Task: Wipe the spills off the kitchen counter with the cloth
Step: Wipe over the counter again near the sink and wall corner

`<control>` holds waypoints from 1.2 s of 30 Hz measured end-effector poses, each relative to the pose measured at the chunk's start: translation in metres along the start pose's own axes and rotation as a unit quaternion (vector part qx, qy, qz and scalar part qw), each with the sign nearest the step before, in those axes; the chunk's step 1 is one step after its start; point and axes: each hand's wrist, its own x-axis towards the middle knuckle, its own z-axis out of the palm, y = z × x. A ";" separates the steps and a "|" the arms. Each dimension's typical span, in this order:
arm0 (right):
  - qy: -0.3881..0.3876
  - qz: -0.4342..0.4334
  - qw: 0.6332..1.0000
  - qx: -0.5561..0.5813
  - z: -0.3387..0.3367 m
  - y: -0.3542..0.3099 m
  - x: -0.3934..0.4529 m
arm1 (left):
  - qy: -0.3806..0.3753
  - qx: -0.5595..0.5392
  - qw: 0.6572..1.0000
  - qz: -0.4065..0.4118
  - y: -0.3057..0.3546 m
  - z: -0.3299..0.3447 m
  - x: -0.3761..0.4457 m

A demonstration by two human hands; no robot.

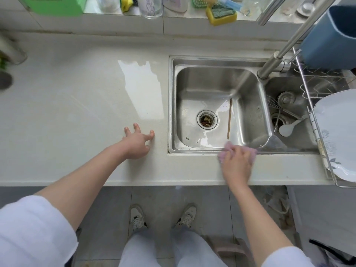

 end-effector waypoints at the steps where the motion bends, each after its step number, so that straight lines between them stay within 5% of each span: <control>1: -0.013 -0.043 0.999 -0.002 0.010 -0.018 -0.009 | -0.001 -0.001 1.000 0.002 0.000 0.000 0.000; 7: -0.140 -0.227 0.963 0.034 0.049 -0.107 -0.083 | -0.007 -0.002 1.000 0.006 -0.001 0.000 -0.001; 12: -0.320 -0.363 0.874 0.045 0.023 -0.075 -0.076 | -0.003 -0.003 1.000 0.009 -0.005 0.001 0.001; 14: -0.300 -0.330 0.894 0.039 0.007 -0.041 -0.051 | -0.001 0.000 1.000 0.008 -0.006 0.002 0.002; 19: -0.079 -0.096 0.991 0.059 -0.041 0.061 0.023 | -0.001 -0.002 1.000 0.010 -0.004 0.004 0.002; 22: 0.024 0.116 0.991 0.067 -0.048 0.070 0.020 | -0.001 -0.004 1.000 0.008 -0.004 0.004 0.000; 24: 0.001 0.102 0.986 0.134 -0.044 0.049 0.011 | 0.001 -0.005 1.000 0.007 -0.004 0.004 -0.001; 27: -0.095 0.069 0.935 0.334 -0.039 0.026 -0.007 | -0.006 -0.003 1.000 0.006 -0.003 0.002 -0.002; 29: -0.090 0.058 0.897 0.428 -0.045 0.023 -0.016 | -0.009 -0.006 1.000 0.003 -0.002 0.001 -0.002; 36: -0.151 0.173 0.659 0.716 -0.075 0.039 -0.010 | -0.011 -0.002 1.000 0.001 -0.002 0.001 -0.004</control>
